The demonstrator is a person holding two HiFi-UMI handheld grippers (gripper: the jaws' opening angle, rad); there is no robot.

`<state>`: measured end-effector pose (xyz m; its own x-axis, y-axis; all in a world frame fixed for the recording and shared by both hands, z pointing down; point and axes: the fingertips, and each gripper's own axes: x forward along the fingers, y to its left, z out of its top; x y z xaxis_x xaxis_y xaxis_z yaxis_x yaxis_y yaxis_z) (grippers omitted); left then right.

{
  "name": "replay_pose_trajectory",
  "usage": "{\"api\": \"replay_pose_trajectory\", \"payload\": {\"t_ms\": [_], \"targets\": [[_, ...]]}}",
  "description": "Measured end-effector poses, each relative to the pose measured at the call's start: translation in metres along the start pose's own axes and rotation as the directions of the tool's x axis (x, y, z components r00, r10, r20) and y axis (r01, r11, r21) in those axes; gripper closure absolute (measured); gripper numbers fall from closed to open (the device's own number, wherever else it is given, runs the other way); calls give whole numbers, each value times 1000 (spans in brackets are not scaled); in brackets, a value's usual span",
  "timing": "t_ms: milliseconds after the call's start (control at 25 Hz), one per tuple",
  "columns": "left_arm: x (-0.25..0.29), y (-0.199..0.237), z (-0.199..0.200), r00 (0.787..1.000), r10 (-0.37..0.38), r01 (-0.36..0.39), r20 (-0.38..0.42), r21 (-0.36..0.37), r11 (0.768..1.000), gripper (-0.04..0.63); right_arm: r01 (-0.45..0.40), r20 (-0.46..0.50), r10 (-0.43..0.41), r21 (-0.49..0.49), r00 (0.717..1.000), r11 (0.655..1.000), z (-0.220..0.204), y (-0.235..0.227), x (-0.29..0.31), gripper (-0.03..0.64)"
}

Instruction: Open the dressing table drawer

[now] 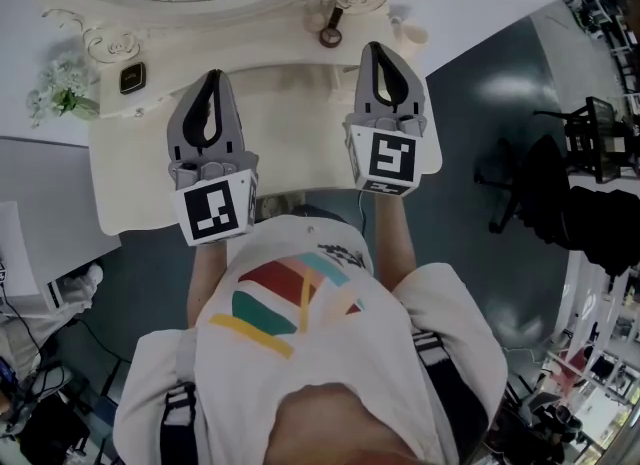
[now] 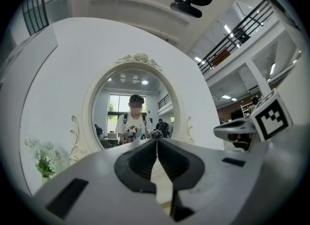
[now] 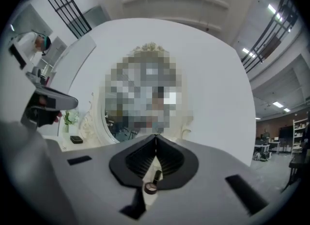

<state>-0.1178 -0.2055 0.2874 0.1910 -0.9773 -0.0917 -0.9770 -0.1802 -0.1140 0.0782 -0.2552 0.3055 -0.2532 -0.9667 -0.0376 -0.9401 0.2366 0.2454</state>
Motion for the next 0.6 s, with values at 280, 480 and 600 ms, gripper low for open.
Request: {"api": "replay_pose_trajectory", "payload": {"t_ms": [280, 480, 600], "targets": [[0, -10, 0, 999, -34, 34, -3, -3, 999, 586, -154, 70, 149, 71, 986, 986, 25, 60, -9, 615], [0, -12, -2, 999, -40, 40, -11, -4, 999, 587, -200, 77, 192, 122, 978, 972, 25, 84, -16, 615], [1, -9, -4, 999, -30, 30, -14, -12, 999, 586, -235, 77, 227, 123, 971, 964, 26, 98, -18, 615]]}}
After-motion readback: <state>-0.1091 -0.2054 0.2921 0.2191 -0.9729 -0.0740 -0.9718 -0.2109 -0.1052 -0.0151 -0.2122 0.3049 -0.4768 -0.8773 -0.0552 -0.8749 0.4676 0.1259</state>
